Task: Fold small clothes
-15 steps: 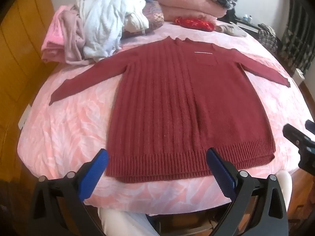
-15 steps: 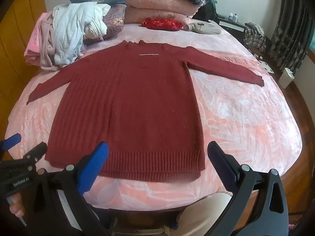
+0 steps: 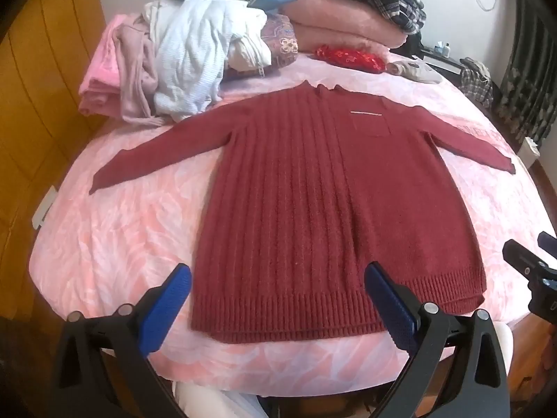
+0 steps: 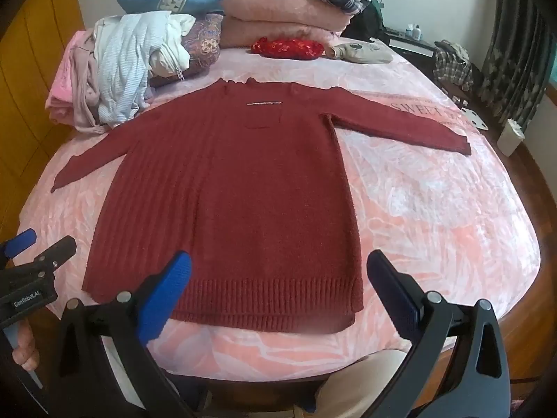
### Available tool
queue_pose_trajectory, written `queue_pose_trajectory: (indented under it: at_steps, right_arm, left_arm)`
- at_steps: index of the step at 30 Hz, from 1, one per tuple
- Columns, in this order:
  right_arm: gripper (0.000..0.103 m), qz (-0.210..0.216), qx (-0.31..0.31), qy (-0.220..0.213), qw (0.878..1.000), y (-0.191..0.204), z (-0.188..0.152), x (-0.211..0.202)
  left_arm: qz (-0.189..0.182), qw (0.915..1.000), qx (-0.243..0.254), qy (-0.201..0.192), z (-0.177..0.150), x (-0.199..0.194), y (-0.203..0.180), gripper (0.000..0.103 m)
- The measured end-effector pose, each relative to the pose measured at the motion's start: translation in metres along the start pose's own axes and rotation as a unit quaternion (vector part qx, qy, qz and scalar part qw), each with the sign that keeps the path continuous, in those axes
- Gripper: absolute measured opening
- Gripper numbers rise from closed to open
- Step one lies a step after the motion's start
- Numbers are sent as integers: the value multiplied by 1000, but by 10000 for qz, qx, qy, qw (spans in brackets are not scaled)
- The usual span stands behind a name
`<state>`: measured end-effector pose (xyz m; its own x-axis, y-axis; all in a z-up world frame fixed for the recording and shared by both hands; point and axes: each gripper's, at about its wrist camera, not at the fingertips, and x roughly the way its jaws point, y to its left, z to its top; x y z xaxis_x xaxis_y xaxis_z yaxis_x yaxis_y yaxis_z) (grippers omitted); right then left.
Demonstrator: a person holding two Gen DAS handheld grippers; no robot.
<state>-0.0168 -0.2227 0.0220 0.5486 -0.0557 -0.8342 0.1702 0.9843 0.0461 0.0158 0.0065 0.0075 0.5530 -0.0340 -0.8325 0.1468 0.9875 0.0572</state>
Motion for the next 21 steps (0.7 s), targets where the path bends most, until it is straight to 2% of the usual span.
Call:
queue_pose_trajectory:
  at_steps: [21]
  right_arm:
    - [100, -122, -3, 73, 9999, -2, -2, 4]
  left_arm:
    - [25, 9999, -87, -62, 0, -3, 4, 99]
